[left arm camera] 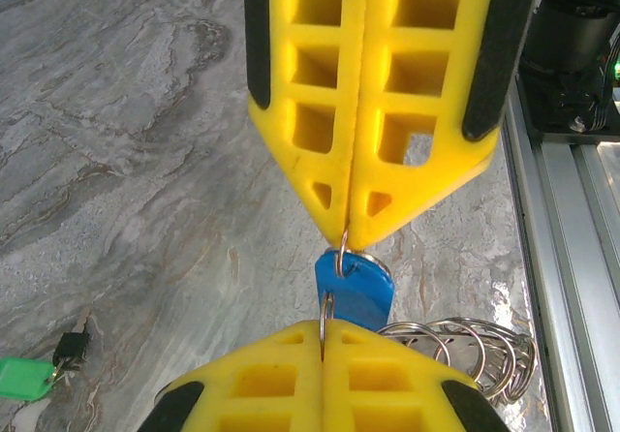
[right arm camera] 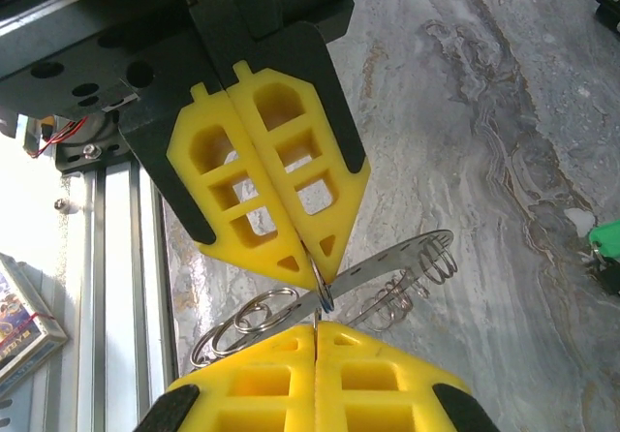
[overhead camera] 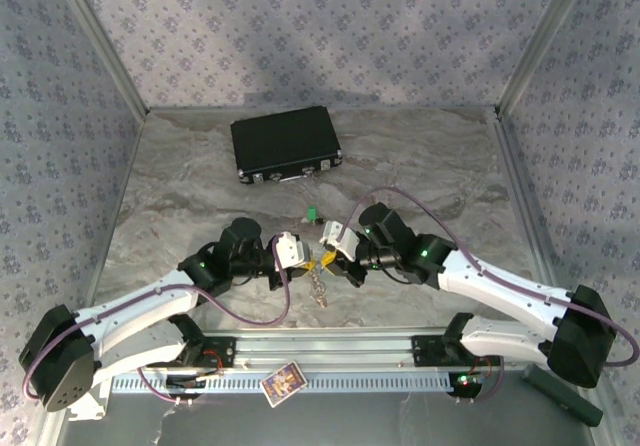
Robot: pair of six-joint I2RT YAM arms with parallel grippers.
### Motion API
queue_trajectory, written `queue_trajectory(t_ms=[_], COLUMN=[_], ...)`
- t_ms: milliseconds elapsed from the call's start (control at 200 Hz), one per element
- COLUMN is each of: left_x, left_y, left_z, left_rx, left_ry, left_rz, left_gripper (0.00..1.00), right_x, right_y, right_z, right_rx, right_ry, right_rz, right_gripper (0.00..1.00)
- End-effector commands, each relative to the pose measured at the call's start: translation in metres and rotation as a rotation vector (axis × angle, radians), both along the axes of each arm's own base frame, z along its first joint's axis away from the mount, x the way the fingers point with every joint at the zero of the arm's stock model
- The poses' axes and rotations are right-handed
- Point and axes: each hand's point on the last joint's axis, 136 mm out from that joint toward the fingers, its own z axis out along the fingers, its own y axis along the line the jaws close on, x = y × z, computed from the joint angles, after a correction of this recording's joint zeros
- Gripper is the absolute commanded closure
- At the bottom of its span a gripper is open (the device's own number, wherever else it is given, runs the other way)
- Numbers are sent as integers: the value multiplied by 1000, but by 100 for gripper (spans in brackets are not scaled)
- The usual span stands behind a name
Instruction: Put the keys on the keyring
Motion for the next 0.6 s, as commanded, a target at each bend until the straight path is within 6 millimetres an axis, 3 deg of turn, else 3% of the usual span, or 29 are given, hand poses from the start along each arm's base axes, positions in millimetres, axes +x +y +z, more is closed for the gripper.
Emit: queue_trajectory(t_ms=[0,230,595], left_x=[-2,-1,-3], left_y=[-9,-10,-9], left_z=[20,20,22], left_rx=[-46,-43,-45], left_ry=[-41,-31,-26], left_rz=[-45,-43,-47], left_gripper=[100,100,100], right_x=[0,2,26], right_y=[11,14,8], right_z=[17,15,8], right_rx=[43,34,-38], right_ry=[-26,-38,-87], right_rz=[33,36,-112], right_gripper=[100,100,100])
